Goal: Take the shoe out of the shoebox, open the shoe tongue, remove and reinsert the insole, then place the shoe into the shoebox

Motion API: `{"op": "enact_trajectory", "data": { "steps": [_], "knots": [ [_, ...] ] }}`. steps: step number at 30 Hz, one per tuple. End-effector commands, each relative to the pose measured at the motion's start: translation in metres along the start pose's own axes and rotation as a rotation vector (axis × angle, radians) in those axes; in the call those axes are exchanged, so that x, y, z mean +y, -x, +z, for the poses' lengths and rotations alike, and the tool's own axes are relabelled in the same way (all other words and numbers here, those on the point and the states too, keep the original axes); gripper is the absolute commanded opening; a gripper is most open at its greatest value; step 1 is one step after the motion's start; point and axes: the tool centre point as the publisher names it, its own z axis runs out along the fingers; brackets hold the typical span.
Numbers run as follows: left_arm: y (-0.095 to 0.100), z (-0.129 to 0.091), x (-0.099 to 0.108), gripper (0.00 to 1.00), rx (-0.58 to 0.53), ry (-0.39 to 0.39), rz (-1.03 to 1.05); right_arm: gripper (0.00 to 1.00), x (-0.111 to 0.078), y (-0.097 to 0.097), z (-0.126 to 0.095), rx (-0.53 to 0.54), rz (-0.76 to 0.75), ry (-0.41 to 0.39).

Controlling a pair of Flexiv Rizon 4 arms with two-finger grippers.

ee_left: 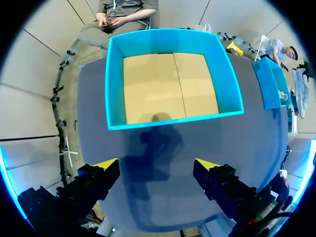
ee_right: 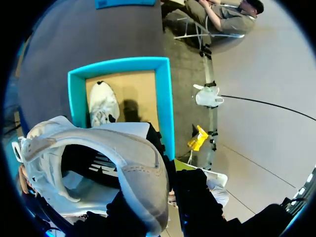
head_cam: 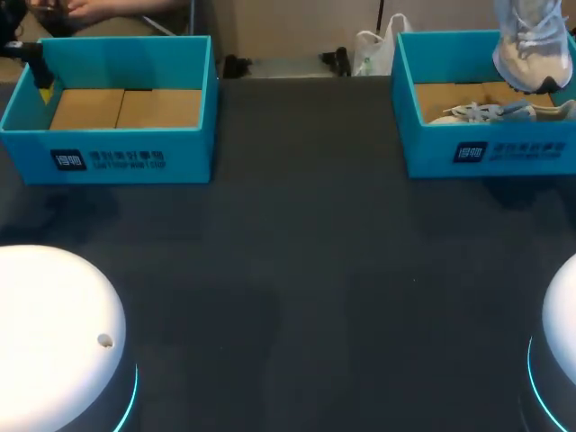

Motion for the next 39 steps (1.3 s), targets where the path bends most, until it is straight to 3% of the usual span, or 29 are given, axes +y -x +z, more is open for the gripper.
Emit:
{"op": "enact_trajectory", "data": {
  "steps": [1, 9, 14, 20, 28, 35, 39],
  "knots": [
    [0.0, 0.0, 0.006, 1.0, -0.002, -0.012, 0.001, 0.0, -0.008, 0.029, 0.011, 0.039, 0.001, 0.016],
    [0.0, 0.0, 0.006, 1.0, -0.002, -0.012, 0.001, 0.0, -0.025, 0.052, 0.015, 0.022, -0.017, 0.007],
    [0.0, 0.0, 0.006, 1.0, -0.002, -0.012, 0.001, 0.0, -0.035, 0.053, 0.018, 0.039, 0.02, -0.014],
    [0.0, 0.0, 0.006, 1.0, -0.002, -0.012, 0.001, 0.0, -0.058, 0.05, 0.021, 0.085, 0.242, -0.012],
    [0.0, 0.0, 0.006, 1.0, -0.002, -0.012, 0.001, 0.0, -0.079, 0.048, 0.022, 0.174, 0.592, -0.167],
    [0.0, 0.0, 0.006, 1.0, -0.002, -0.012, 0.001, 0.0, -0.079, 0.041, 0.02, 0.196, 0.825, -0.217],
    [0.0, 0.0, 0.006, 1.0, -0.002, -0.012, 0.001, 0.0, -0.075, 0.027, 0.018, 0.209, 0.947, -0.244]
  ]
}}
